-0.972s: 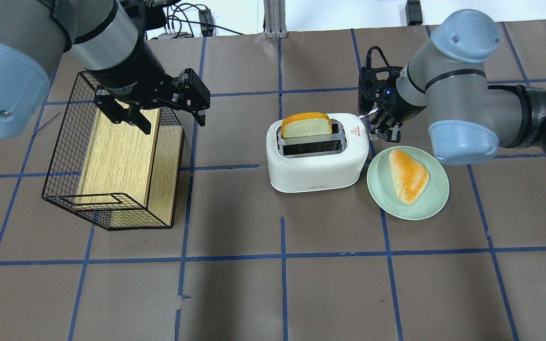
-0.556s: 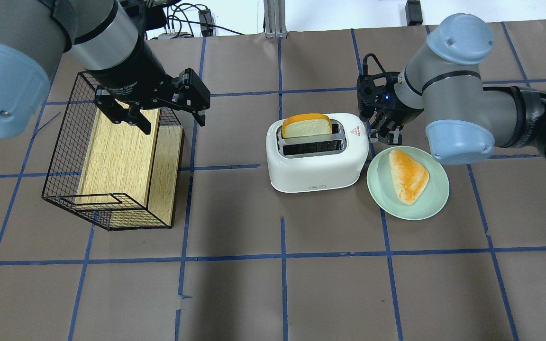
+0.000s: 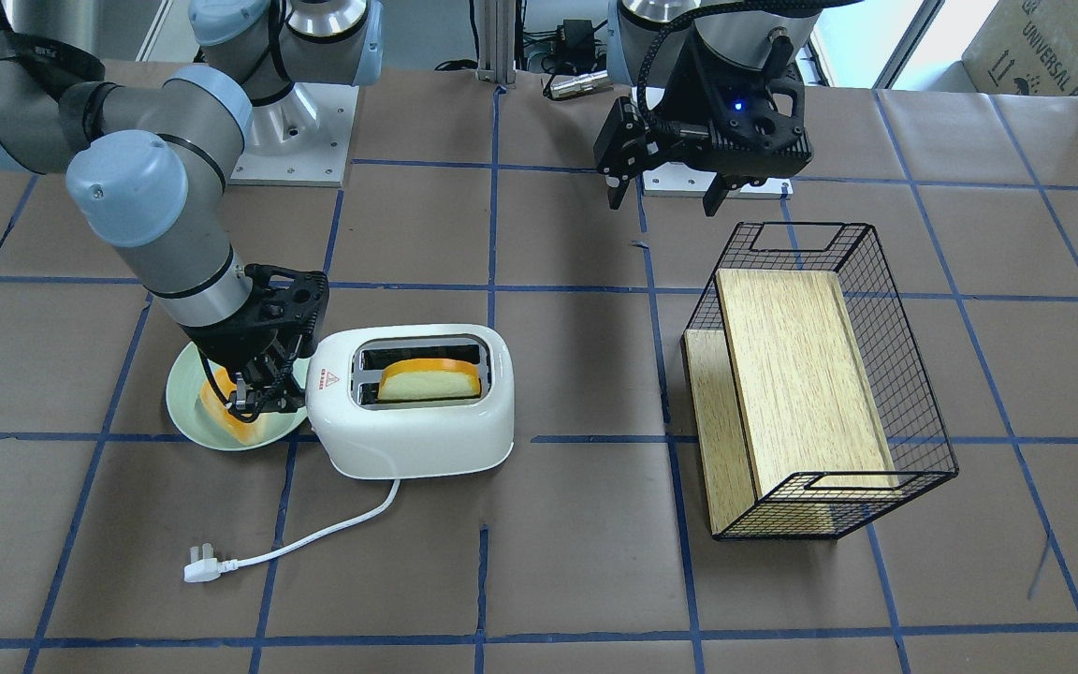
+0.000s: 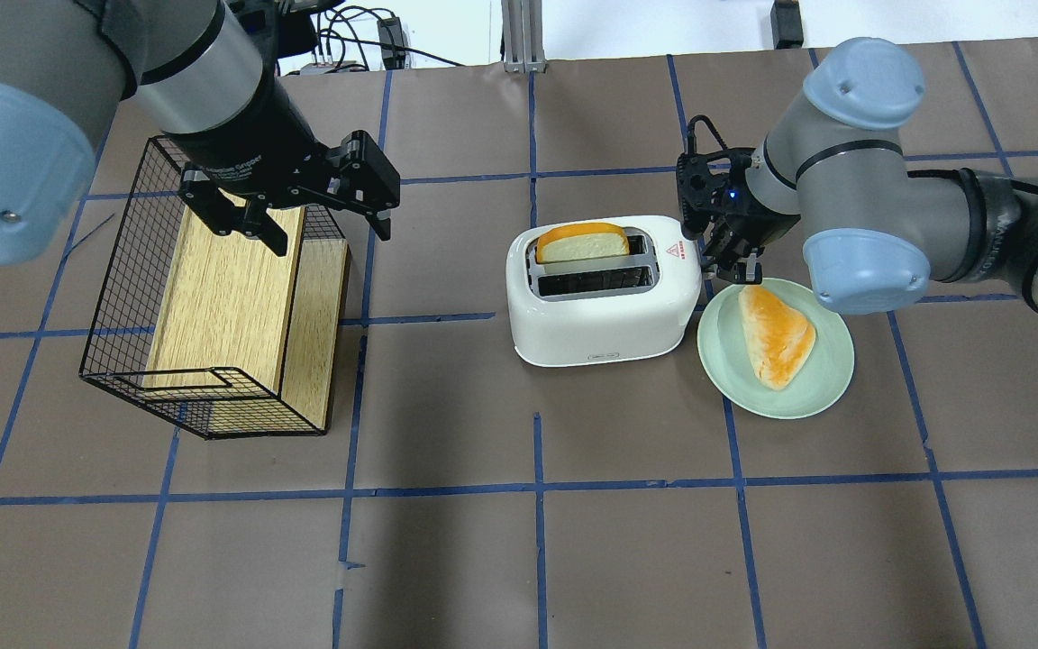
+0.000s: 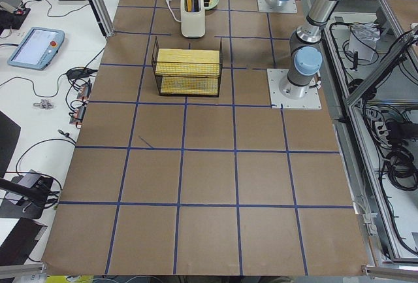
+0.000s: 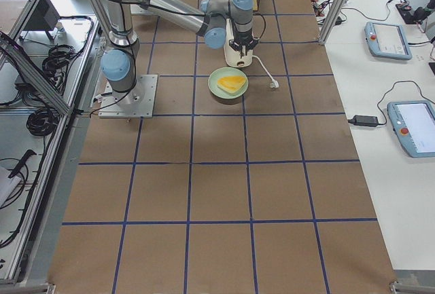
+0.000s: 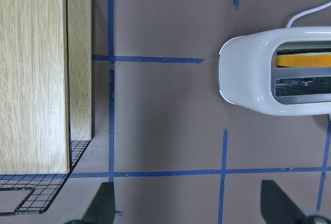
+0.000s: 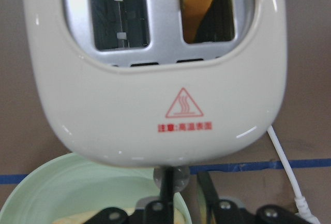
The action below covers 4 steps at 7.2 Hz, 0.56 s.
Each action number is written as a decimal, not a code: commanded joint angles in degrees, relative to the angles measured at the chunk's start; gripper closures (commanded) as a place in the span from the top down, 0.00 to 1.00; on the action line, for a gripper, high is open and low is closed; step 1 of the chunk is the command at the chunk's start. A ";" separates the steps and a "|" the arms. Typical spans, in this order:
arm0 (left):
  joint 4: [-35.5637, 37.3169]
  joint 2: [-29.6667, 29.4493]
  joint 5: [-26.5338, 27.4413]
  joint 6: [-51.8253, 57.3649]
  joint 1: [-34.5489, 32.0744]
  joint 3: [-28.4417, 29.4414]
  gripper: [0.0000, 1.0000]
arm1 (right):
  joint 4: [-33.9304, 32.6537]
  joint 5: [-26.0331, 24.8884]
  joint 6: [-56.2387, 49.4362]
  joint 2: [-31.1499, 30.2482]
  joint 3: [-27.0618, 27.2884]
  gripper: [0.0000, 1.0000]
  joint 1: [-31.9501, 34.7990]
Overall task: Press toaster with right arm
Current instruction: 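Lower the right gripper to press the toaster lever down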
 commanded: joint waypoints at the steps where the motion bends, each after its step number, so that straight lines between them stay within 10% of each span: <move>1: 0.00 0.00 0.01 -0.04 0.00 0.00 1.00 | -0.24 0.12 -0.08 1.25 0.01 0.29 0.01; 4: 0.00 0.00 -0.08 -0.04 0.00 0.00 1.00 | -0.68 0.30 -1.58 2.13 0.36 0.28 -0.08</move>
